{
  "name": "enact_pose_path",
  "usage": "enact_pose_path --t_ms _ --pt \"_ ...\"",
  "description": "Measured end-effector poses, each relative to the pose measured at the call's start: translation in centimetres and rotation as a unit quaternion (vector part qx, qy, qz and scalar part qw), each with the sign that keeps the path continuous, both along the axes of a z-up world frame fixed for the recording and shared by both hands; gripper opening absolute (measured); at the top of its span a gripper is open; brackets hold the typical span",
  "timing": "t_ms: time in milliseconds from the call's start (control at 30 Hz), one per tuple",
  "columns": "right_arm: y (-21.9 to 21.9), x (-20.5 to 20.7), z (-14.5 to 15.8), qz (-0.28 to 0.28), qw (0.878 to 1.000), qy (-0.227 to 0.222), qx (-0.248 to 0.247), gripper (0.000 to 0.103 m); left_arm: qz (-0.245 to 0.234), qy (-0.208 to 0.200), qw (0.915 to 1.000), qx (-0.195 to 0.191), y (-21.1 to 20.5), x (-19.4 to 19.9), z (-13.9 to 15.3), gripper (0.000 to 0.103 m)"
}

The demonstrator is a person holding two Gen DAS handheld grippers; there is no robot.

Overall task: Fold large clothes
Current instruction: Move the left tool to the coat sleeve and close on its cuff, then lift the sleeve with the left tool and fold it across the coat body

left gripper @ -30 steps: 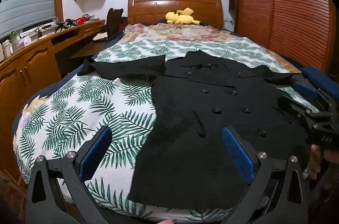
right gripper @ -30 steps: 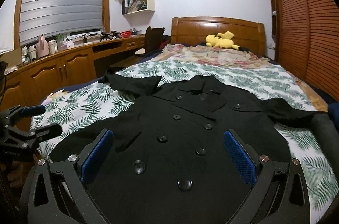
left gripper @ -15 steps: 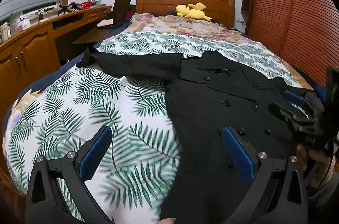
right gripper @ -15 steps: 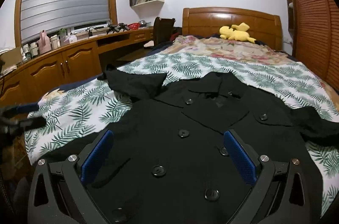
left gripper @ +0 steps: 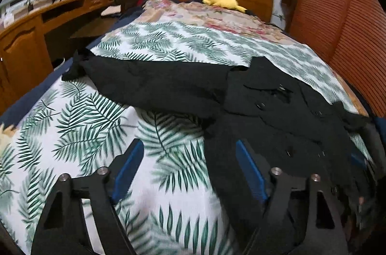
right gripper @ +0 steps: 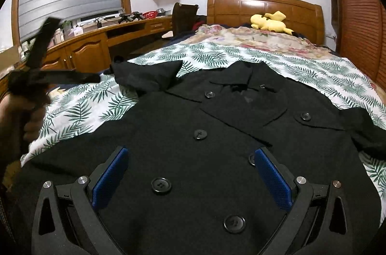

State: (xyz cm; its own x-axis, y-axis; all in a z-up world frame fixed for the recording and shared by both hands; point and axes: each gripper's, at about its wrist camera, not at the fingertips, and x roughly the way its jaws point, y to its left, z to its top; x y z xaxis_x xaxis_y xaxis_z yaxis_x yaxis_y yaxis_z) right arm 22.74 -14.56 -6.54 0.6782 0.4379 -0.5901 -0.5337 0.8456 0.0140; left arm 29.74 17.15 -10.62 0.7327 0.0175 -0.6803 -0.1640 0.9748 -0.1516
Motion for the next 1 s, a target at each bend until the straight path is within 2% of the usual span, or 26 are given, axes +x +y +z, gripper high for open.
enact_pose_path --t_ms 233,333,467,567,600,633,667,700,733,933,1000 --pt "0.3 0.4 -0.2 -0.006 1.0 0.002 -0.007 0.103 0.014 0.016 0.9991 -0.037 1.1 4.9 -1.3 0.075" --pt "0.4 0.5 -0.3 -0.008 1.0 0.005 -0.003 0.103 0.036 0.036 0.9965 -0.066 2.2 6.9 -2.6 0.071" --pt "0.3 0.5 -0.3 -0.012 1.0 0.005 0.003 0.103 0.063 0.073 0.9926 -0.074 3.4 9.0 -4.4 0.07" --pt "0.4 0.2 -0.3 -0.012 1.0 0.003 0.005 0.103 0.07 0.088 0.9883 -0.103 4.1 9.9 -5.2 0.052" --pt "0.4 0.2 -0.3 -0.012 1.0 0.002 0.006 0.103 0.072 0.091 0.9871 -0.11 4.4 10.2 -5.3 0.042" --pt "0.4 0.2 -0.3 -0.012 1.0 0.002 0.006 0.103 0.072 0.096 0.9855 -0.12 4.5 10.4 -5.5 0.027" --pt "0.4 0.2 -0.3 -0.011 1.0 0.002 0.006 0.103 0.073 0.1 0.9845 -0.123 4.5 10.6 -5.5 0.018" --pt "0.4 0.2 -0.3 -0.011 1.0 0.002 0.006 0.103 0.077 0.103 0.9846 -0.119 4.4 10.8 -5.4 0.009" --pt "0.4 0.2 -0.4 -0.011 1.0 0.001 0.006 0.103 0.076 0.102 0.9857 -0.111 4.1 10.7 -5.1 0.004" --pt "0.0 0.1 -0.3 -0.014 1.0 -0.002 0.012 0.103 0.031 0.057 0.9978 -0.012 -1.3 9.1 0.0 0.002" --pt "0.0 0.0 -0.2 -0.015 1.0 -0.004 0.013 0.103 -0.005 0.04 0.9992 -0.003 -3.9 7.8 1.7 0.002"
